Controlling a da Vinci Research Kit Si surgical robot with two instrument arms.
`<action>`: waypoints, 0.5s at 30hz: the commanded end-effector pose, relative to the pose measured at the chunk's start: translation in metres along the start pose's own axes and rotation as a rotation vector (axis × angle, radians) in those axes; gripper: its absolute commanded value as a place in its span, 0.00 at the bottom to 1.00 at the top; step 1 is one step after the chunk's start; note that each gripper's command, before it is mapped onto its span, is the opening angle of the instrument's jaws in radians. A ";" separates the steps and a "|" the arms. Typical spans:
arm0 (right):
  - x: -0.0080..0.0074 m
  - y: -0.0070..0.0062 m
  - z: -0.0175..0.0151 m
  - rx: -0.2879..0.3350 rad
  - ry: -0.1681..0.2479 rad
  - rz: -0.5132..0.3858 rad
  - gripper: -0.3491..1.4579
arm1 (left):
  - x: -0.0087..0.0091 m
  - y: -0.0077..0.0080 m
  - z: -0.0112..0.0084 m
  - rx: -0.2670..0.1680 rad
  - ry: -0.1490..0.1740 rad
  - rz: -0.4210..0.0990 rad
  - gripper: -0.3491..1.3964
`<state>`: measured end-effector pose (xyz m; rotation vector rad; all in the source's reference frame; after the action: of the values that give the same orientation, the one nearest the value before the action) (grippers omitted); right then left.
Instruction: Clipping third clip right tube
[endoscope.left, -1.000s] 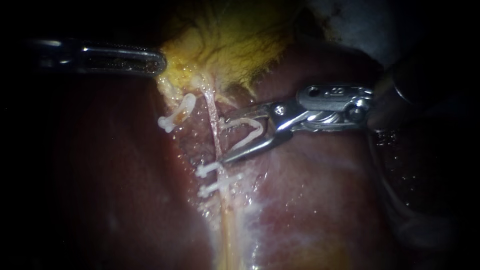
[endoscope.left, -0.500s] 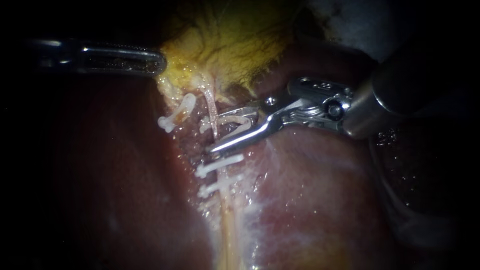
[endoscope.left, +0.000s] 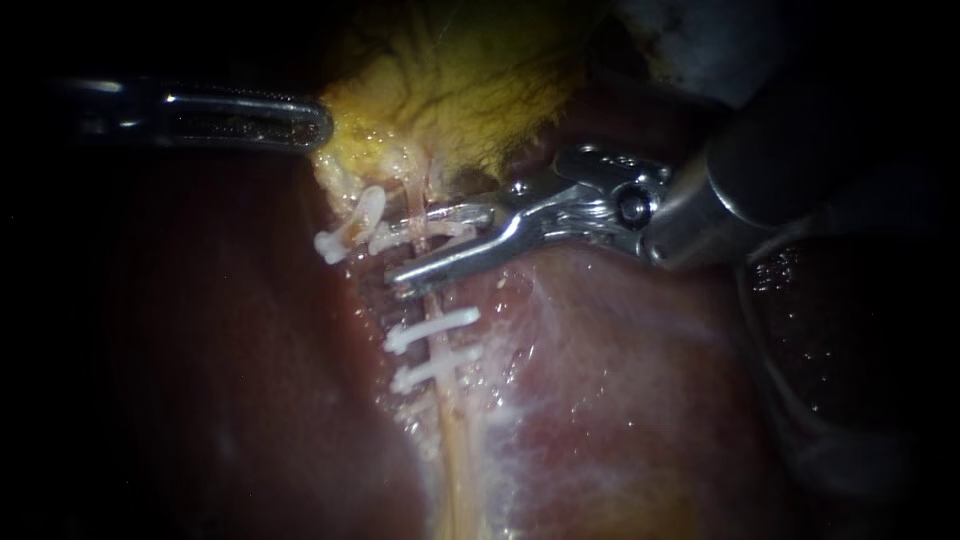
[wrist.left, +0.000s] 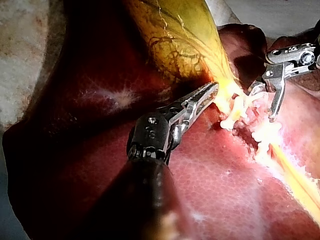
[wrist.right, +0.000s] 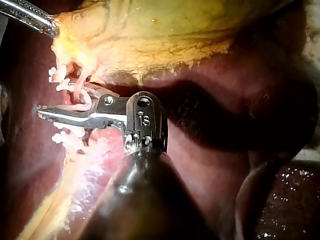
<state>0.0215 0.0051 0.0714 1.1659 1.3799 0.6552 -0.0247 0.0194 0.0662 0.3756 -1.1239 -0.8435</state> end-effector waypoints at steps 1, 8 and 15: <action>0.0001 0.0000 0.0001 0.004 -0.004 0.000 0.45 | 0.0000 0.0000 0.0000 0.000 0.000 0.000 0.00; 0.0003 0.0001 0.0004 0.005 -0.006 0.007 0.35 | 0.0000 0.0000 0.0000 0.000 0.000 0.000 0.00; 0.0010 0.0000 0.0002 0.002 -0.004 0.010 0.18 | 0.0000 0.0000 0.0000 0.000 0.000 0.000 0.00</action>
<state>0.0218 0.0060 0.0710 1.1766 1.3716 0.6584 -0.0247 0.0194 0.0662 0.3756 -1.1238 -0.8434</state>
